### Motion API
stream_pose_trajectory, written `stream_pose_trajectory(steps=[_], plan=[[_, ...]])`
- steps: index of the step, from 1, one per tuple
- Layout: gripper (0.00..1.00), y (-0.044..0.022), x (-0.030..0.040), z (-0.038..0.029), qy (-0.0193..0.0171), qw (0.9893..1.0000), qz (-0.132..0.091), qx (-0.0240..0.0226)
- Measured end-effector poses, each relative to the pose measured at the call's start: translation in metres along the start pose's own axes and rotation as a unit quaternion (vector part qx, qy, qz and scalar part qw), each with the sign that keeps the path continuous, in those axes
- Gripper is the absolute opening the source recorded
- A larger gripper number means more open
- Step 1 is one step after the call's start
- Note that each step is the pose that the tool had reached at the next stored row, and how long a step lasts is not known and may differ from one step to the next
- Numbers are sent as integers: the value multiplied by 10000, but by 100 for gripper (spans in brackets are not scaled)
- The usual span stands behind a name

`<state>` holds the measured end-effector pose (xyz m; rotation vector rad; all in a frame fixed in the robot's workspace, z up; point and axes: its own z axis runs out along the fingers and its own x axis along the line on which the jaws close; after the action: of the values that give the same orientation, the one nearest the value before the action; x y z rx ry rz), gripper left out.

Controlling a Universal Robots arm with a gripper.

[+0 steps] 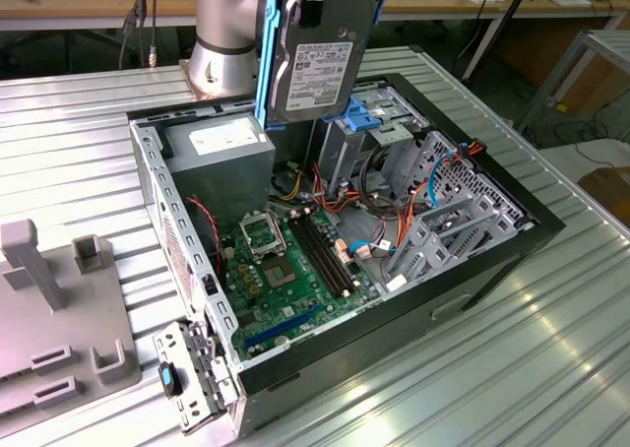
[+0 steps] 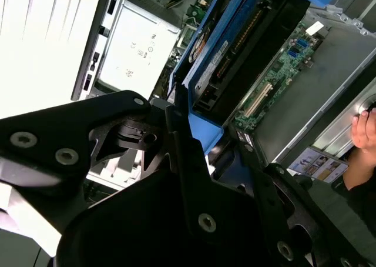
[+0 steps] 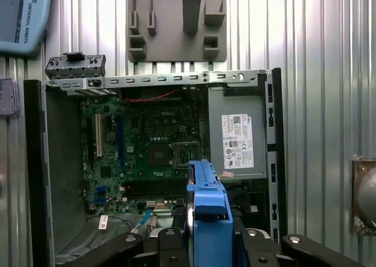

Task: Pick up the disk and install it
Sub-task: 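Insert the disk into the insertion slot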

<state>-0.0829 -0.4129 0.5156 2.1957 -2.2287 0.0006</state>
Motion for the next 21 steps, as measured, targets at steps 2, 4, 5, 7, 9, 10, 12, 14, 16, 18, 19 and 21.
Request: stream_pose_trajectory(steps=[2,4,5,7,9,10,12,14,16,18,19,21], plan=[[37,0,8,1,0,10000,0,0],[37,0,9,0,0,10000,0,0],[37,0,10,0,0,10000,-1,0],[37,0,11,-1,3,10000,0,0],[37,0,16,1,4,10000,-1,0],[37,0,20,0,6,10000,-1,0],[37,-1,25,0,8,10000,-1,0],[37,-1,32,0,8,10000,0,0],[37,-1,37,0,9,10000,0,0],[37,-1,40,0,9,10000,-1,0],[37,-1,42,0,9,10000,-1,0],[37,-1,47,0,10,10000,-1,0]])
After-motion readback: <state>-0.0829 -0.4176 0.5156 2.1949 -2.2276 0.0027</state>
